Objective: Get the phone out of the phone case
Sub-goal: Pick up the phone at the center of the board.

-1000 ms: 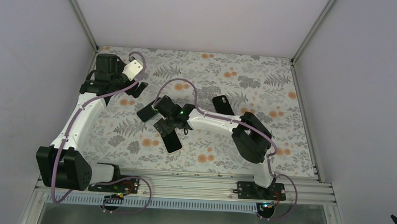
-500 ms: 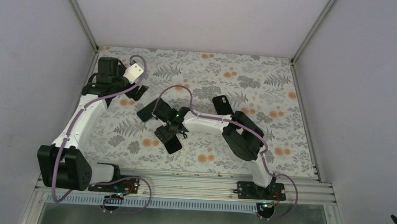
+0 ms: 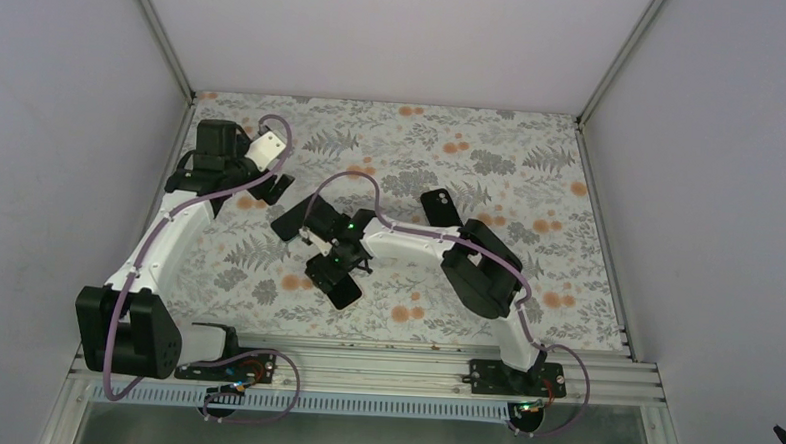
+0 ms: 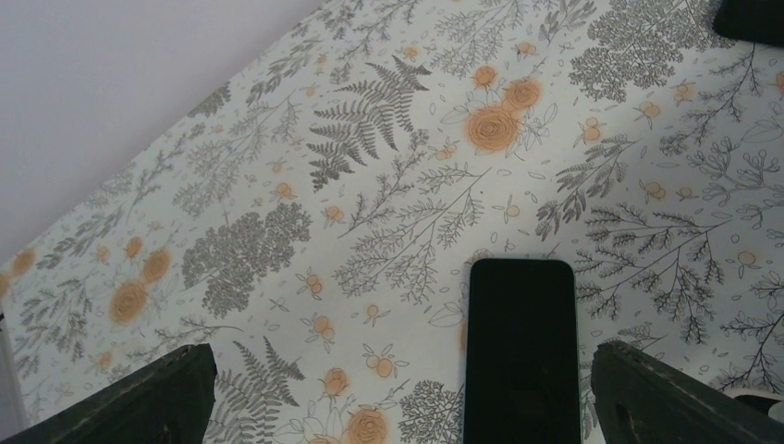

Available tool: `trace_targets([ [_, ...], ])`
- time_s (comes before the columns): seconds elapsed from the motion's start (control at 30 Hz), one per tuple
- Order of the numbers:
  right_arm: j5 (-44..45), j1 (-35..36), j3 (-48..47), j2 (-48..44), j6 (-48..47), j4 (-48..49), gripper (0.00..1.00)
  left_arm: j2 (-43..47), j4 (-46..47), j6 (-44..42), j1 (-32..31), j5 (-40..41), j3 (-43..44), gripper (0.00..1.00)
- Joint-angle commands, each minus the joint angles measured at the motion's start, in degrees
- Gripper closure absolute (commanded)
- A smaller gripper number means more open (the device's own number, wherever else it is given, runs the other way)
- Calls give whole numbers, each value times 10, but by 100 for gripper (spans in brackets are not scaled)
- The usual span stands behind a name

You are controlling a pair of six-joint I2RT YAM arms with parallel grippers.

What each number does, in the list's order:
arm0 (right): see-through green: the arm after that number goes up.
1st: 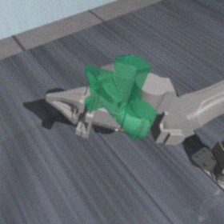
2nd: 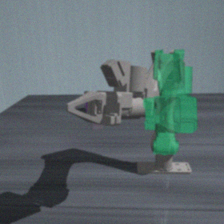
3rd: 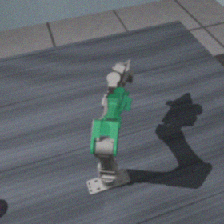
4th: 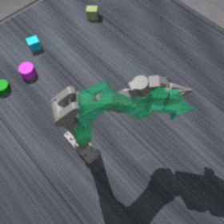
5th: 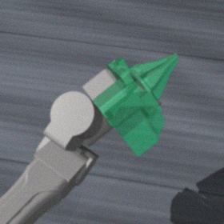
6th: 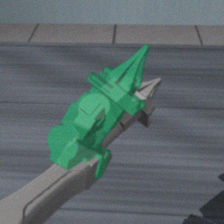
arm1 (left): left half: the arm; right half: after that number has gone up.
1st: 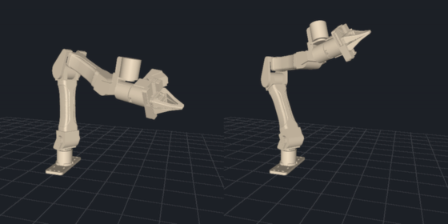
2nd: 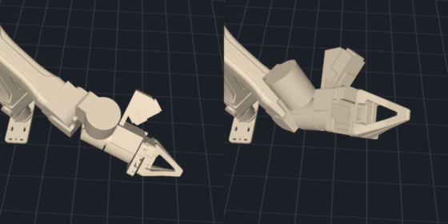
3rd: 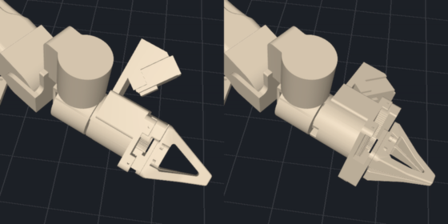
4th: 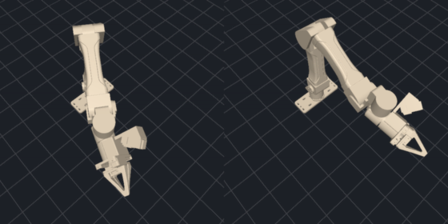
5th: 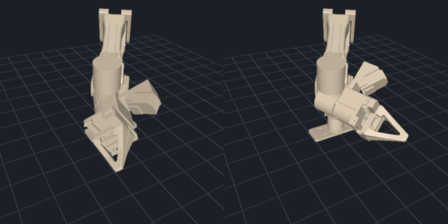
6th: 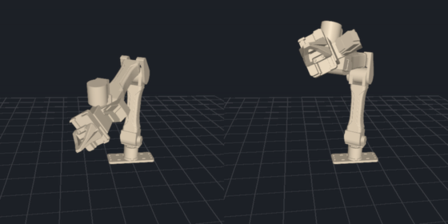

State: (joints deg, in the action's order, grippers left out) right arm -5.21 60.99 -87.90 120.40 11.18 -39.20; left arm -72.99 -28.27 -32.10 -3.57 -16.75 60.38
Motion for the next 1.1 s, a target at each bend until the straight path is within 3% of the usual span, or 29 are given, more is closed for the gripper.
trace_targets([
  [0.0, -44, -1, -22, -2, -21, -19, 0, 17, 16, 7, 4, -6, -14, 0],
  [0.13, -37, 2, -24, 5, -21, -20, 0, 20, 19, 6, 4, -1, -19, 0],
  [0.53, 96, 35, 1, 58, -29, -4, 2, 26, 31, 5, 4, 4, -42, 0],
  [0.83, 213, 37, 65, 35, -93, -3, 21, 28, 28, 11, 4, -6, -38, 0],
  [0.97, 214, 35, 107, 15, -111, 14, 37, 27, 26, 17, 3, -19, -38, 0],
  [1.07, 218, 31, 109, 10, -116, 16, 43, 16, 16, 27, 3, -40, -29, 0],
])
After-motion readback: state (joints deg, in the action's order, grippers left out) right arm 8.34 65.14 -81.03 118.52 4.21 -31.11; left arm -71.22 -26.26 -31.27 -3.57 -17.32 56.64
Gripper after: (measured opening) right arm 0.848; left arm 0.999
